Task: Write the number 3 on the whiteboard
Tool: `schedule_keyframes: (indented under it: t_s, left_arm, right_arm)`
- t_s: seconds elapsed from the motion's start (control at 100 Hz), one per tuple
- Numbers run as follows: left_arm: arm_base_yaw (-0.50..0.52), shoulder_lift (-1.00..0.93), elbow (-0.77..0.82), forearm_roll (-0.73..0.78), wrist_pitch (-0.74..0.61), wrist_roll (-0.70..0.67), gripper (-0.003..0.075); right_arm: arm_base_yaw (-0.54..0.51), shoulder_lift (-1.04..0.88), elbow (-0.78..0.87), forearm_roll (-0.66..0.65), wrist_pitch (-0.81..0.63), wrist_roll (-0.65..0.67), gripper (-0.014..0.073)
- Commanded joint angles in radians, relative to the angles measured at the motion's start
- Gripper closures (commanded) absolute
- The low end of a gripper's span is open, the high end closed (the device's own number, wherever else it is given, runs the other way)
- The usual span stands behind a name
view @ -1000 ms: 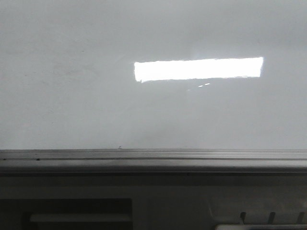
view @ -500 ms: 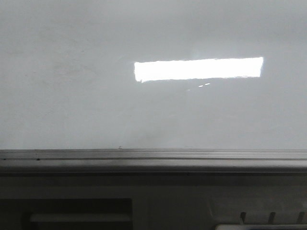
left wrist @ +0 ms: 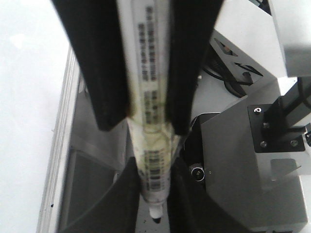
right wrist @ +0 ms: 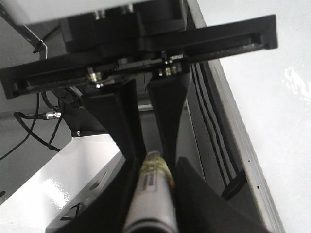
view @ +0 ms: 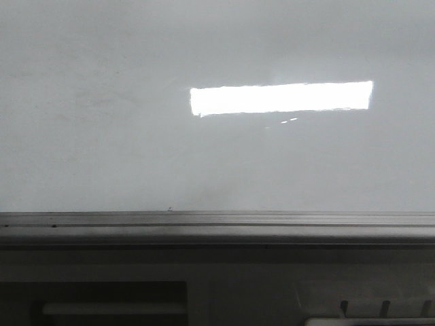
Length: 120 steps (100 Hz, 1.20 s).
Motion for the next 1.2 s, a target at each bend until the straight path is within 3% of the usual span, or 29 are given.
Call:
schedule_keyframes:
  t_s: [0.0,0.05,0.1,0.25,0.34,0.51,0.66,0.85,1.02,1.19]
  left_arm:
    - [-0.009,0.003,-0.032,-0.052,-0.122,-0.043,0.0731]
    - [-0.009,0.003,-0.032,-0.053,-0.143,-0.071,0.0694]
    - [-0.009,0.001,-0.032,-0.057,-0.155,-0.087,0.0621]
    - [-0.009,-0.008,-0.037,-0.062,-0.177,-0.158,0.03]
    - [-0.009,-0.037,-0.05,-0.06,-0.168,-0.171,0.0233]
    - [-0.006,-0.158,-0.067,-0.037,-0.245,-0.21,0.0251]
    - [-0.006,-0.301,-0.065,0.168,-0.337,-0.406,0.0301]
    - [-0.006,-0.466,0.006,0.497,-0.452,-0.774,0.0486]
    - [-0.006,-0.55,0.12,0.56,-0.517,-0.927,0.0741]
    - [-0.006,-0.569,0.218,0.519,-0.577,-0.976,0.0741]
  right_arm:
    - [-0.002,-0.018,-0.036,0.054,-0.064,0.004,0.0589]
    - [-0.002,-0.018,-0.036,0.056,-0.075,0.004,0.0662]
    - [-0.002,-0.018,-0.036,0.058,-0.089,0.006,0.0652]
    - [-0.005,-0.018,-0.036,0.055,-0.109,0.006,0.0654]
    - [-0.044,-0.018,-0.036,0.055,-0.085,0.006,0.0654]
    - [-0.176,-0.034,-0.036,0.055,-0.067,0.007,0.0654]
    - [-0.326,-0.043,-0.036,0.055,-0.072,0.007,0.0655]
    - [-0.451,-0.039,-0.036,0.055,-0.172,0.007,0.0655]
    - [-0.473,-0.019,-0.036,0.054,-0.274,0.007,0.0655]
    - [-0.482,0.019,-0.036,0.053,-0.256,0.007,0.0655]
